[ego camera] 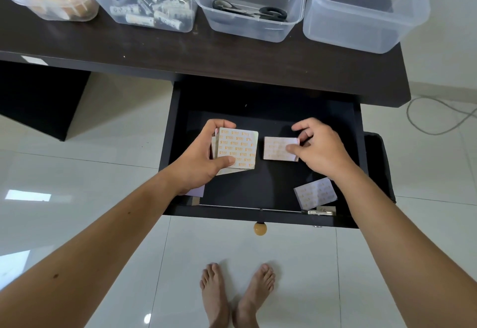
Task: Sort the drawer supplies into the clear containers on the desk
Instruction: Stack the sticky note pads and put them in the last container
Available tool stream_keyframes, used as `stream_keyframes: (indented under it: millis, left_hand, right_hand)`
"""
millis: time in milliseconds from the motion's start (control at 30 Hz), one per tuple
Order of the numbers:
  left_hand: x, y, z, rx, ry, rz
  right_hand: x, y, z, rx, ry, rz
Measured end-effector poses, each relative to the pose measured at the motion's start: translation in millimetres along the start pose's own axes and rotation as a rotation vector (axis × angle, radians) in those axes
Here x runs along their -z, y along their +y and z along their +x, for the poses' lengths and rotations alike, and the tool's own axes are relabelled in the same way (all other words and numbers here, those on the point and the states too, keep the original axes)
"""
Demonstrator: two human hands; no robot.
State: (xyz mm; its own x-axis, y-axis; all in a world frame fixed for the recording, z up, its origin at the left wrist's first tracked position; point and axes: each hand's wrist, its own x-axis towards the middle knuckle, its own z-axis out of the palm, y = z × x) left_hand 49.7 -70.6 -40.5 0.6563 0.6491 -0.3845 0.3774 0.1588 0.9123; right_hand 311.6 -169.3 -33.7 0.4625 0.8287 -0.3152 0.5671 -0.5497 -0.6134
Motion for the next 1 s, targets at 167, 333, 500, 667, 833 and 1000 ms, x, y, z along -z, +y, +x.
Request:
stream_keyframes:
  millis: [167, 333, 500, 667, 833, 1000]
  left_hand:
    - [0, 1, 0, -0.013, -0.001, -0.021]
    - [0, 2, -1, -0.021, -0.002, -0.029]
    - [1, 4, -1, -0.036, -0.003, -0.021]
    - [-1, 8, -5, -0.077, -0.055, -0.086]
    - [-1, 10, -5, -0.104, -0.053, -0.084]
    - [-2, 9, -4, -0.098, -0.051, -0.084]
  right_hand:
    - [5, 4, -5, 0.053, 0.001, -0.055]
    - [12, 2, -12, 0.075, -0.054, 0.012]
    - [25, -13, -16, 0.128, 0.045, 0.394]
    - [2, -37, -18, 0.185, -0.129, 0.404]
    - [-14, -39, -17, 0.194, -0.099, 0.37]
    - [-5, -32, -15, 0.209, -0.136, 0.445]
